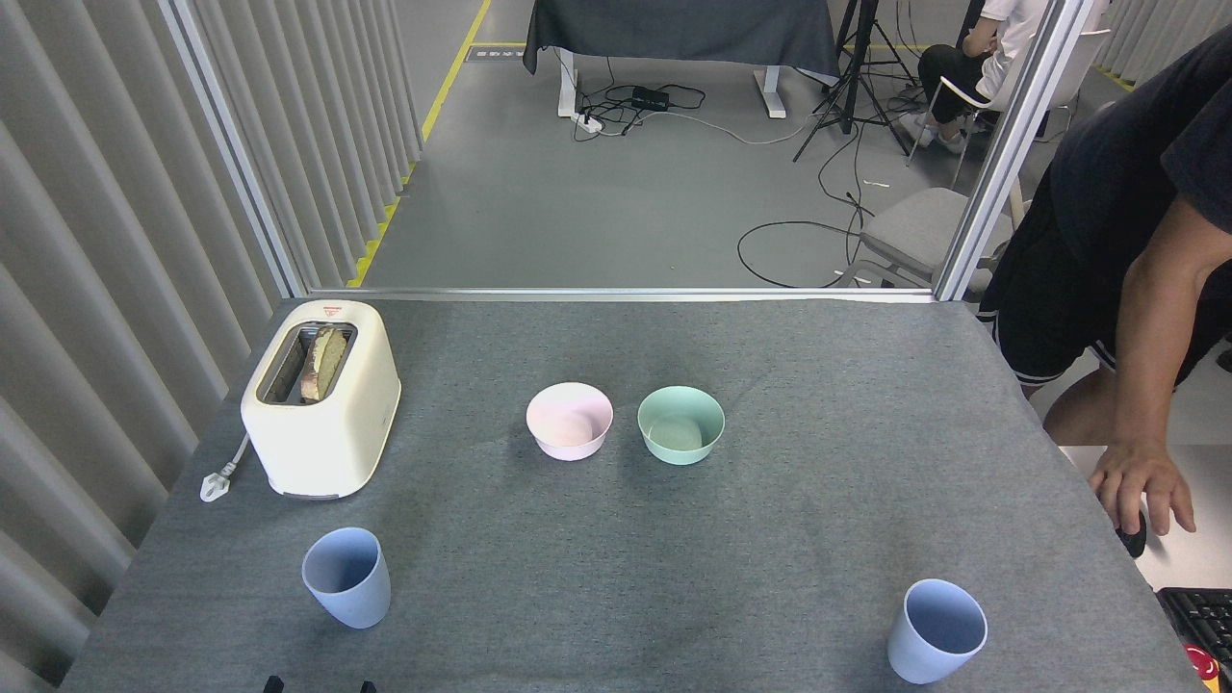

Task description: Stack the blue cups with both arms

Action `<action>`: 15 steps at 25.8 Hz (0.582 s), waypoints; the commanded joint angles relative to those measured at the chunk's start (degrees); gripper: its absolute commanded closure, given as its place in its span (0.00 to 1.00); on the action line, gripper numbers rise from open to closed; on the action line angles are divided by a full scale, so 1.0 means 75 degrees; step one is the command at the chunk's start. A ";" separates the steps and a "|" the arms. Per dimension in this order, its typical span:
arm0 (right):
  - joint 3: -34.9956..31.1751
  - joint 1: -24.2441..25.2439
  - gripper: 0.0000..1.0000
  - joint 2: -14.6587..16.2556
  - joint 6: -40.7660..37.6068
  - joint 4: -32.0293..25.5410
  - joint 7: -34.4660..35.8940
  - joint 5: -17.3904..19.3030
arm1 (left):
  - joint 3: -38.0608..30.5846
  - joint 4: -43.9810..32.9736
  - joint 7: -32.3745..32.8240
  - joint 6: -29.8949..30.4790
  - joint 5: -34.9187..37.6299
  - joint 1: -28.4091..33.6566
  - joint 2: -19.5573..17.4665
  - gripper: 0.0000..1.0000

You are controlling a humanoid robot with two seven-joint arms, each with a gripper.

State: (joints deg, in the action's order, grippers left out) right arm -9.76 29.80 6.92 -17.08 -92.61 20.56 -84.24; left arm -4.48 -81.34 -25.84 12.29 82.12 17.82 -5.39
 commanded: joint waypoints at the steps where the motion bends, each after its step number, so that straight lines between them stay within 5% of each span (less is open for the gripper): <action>1: 0.0000 0.0011 0.00 -0.0020 0.0016 0.0008 0.0001 -0.0006 | 0.0000 -0.0041 0.0000 0.0037 -0.0004 0.0003 0.0004 0.00; 15: 0.0023 -0.0036 0.00 -0.0009 0.0086 0.0136 0.0001 -0.0041 | 0.0035 0.0440 -0.0152 -0.0209 0.0078 -0.0524 0.0075 0.00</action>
State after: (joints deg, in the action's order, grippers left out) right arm -9.67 29.65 6.85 -16.64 -91.88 20.51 -84.51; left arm -4.39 -79.55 -26.90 11.79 82.26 15.48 -4.76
